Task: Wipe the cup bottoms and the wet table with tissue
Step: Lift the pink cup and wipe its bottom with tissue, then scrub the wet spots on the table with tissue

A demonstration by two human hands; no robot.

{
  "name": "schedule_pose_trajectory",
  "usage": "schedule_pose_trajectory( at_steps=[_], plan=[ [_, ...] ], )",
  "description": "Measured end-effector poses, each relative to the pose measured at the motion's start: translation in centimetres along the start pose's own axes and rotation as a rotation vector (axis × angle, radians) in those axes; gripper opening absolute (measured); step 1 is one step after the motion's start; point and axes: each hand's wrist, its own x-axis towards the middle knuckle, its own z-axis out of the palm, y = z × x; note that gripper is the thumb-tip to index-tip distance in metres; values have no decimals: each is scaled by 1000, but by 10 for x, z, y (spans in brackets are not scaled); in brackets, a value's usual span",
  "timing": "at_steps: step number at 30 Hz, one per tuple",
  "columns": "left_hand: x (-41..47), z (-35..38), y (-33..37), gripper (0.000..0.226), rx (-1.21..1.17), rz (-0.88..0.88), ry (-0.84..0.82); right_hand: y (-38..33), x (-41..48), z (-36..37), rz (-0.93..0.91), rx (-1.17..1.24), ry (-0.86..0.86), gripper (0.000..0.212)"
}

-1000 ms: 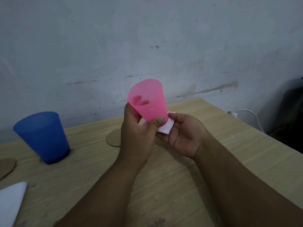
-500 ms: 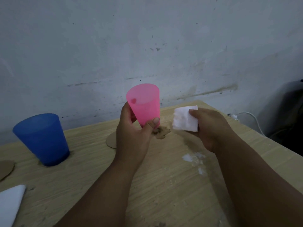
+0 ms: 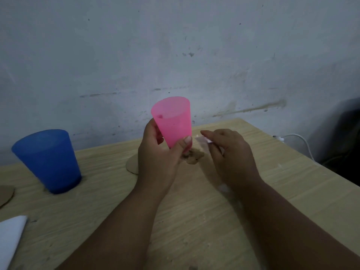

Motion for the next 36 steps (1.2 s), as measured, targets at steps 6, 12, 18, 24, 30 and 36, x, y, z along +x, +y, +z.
schedule_pose_trajectory(
  at_steps=[6, 12, 18, 24, 30, 36],
  plan=[
    [-3, -2, 6, 74, -18, 32, -3, -14, -9, -4, 32, 16, 3, 27],
    [-4, -2, 8, 70, -50, 37, -5, -38, -22, -12, 0, 138, -214, 16],
    [-3, -3, 10, 72, -87, 41, 33, -35, -12, -9, 146, 55, 137, 12],
    [-3, -4, 9, 69, -108, 30, 45, -37, -19, -20, -103, 57, -200, 14],
    [-6, -4, 9, 67, -75, 54, -8, -41, -22, -19, 60, 323, -299, 29],
    [-8, -1, 13, 74, -23, 81, -82, -39, -8, -19, 338, 471, -34, 46]
  ],
)
